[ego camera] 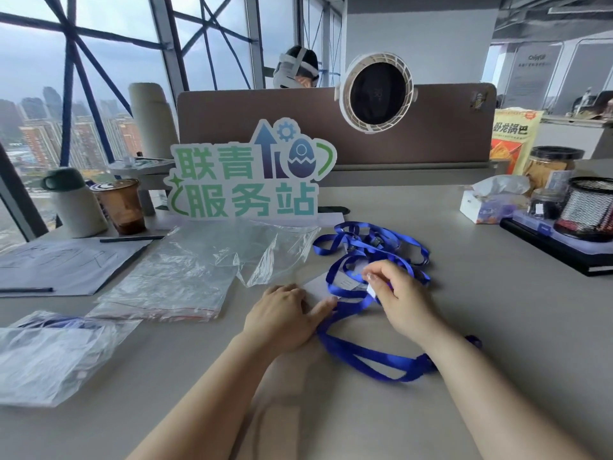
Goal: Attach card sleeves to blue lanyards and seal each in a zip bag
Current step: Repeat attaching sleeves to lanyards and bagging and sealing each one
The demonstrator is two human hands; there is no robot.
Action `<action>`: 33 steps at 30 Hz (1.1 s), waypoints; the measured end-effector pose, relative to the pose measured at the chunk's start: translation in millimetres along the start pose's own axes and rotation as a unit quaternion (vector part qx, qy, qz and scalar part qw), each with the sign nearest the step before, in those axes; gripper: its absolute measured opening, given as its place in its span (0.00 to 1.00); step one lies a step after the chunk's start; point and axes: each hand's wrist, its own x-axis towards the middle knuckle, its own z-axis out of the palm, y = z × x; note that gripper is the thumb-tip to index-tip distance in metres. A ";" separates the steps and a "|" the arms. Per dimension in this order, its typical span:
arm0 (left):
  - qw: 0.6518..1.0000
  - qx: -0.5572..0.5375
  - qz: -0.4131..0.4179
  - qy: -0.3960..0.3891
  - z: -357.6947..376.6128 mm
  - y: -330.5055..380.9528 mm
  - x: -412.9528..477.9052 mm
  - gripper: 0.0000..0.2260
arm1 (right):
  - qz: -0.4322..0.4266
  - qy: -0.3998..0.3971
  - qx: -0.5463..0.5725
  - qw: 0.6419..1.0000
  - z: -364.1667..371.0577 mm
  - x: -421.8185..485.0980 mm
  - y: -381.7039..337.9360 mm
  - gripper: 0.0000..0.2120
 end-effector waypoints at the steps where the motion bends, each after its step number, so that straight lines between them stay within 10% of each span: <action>1: 1.000 -0.008 -0.001 -0.001 0.2 0.5 -1.3 0.30 | -0.016 -0.025 -0.037 0.999 0.7 -1.5 -1.9 0.08; 6: 1.000 0.021 0.009 0.020 6.7 -3.8 -4.6 0.19 | -0.019 -0.123 -0.205 0.971 4.5 -4.8 1.9 0.08; 11: 0.999 -0.019 -0.033 0.037 -1.8 2.9 -9.7 0.19 | 0.009 -0.017 -0.276 0.961 0.9 0.0 16.4 0.09; 16: 0.998 -0.032 -0.055 -0.003 -11.2 2.9 -8.1 0.31 | -0.084 0.092 -0.209 0.970 5.4 0.3 6.4 0.11; 24: 0.978 -0.183 -0.095 -0.021 -18.0 2.7 -10.3 0.39 | -0.112 0.016 -0.124 0.986 13.9 -4.7 -4.5 0.12; 33: 0.904 -0.386 -0.020 0.180 -23.7 4.8 -12.2 0.10 | -0.096 -0.001 0.070 0.993 11.0 -8.5 -24.3 0.10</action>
